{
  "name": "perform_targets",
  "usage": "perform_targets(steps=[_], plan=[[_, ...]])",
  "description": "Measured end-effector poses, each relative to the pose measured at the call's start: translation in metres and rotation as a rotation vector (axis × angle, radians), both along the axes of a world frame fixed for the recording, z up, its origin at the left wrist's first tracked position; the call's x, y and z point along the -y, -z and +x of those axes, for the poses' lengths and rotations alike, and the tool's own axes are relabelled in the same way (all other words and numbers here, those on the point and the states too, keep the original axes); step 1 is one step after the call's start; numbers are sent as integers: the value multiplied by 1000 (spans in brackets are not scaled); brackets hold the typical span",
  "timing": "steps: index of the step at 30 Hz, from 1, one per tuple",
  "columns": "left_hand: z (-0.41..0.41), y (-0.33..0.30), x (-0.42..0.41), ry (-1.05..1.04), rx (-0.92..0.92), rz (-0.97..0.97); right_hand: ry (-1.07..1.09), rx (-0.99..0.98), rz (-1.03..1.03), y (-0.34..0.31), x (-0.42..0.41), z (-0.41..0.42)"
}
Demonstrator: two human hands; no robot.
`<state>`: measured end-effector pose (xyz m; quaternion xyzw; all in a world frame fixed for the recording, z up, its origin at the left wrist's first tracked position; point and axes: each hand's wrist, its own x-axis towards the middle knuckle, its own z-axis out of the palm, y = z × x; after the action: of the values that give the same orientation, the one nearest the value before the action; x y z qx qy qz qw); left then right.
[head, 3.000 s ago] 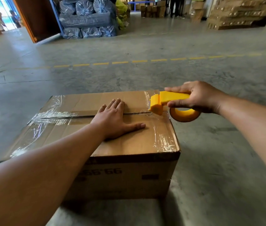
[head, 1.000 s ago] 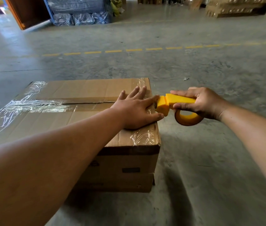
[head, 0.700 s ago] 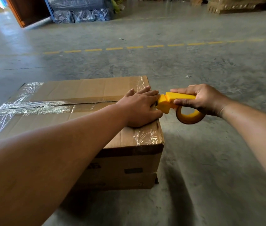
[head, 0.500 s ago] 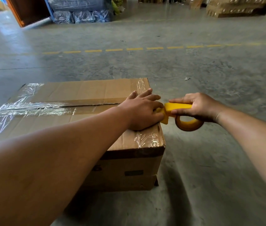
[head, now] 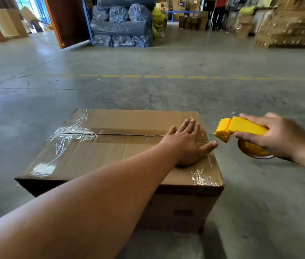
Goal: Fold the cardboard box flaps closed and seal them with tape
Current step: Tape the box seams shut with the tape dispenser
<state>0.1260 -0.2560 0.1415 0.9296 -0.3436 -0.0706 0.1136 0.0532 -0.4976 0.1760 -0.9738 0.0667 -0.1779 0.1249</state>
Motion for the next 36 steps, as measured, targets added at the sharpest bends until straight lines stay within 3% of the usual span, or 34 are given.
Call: perform_targets(steps=[15, 21, 23, 25, 26, 28, 30, 32, 33, 36], plan=[[56, -3, -263, -463, -15, 191, -253, -37, -27, -38, -163, 46], [53, 2, -294, -504, -49, 174, -217, -90, -21, -25, -193, 52], [53, 2, -291, -505, 30, 186, -194, -81, 19, -27, -195, 48], [50, -3, -279, -457, 183, 56, -190, -61, 63, -29, -198, 45], [48, -8, -268, -432, 202, -98, -190, -41, 91, -30, -200, 43], [41, -23, -238, -414, -37, -535, -194, 8, 146, -32, -204, 40], [37, -38, -207, -454, -584, -872, -201, 46, 194, -35, -207, 38], [33, -49, -186, -451, -1051, -934, -201, 76, 218, -40, -206, 34], [31, -52, -177, -416, -1189, -914, -197, 87, 222, -43, -204, 32], [28, -54, -154, -303, -1290, -935, -176, 105, 228, -49, -191, 23]])
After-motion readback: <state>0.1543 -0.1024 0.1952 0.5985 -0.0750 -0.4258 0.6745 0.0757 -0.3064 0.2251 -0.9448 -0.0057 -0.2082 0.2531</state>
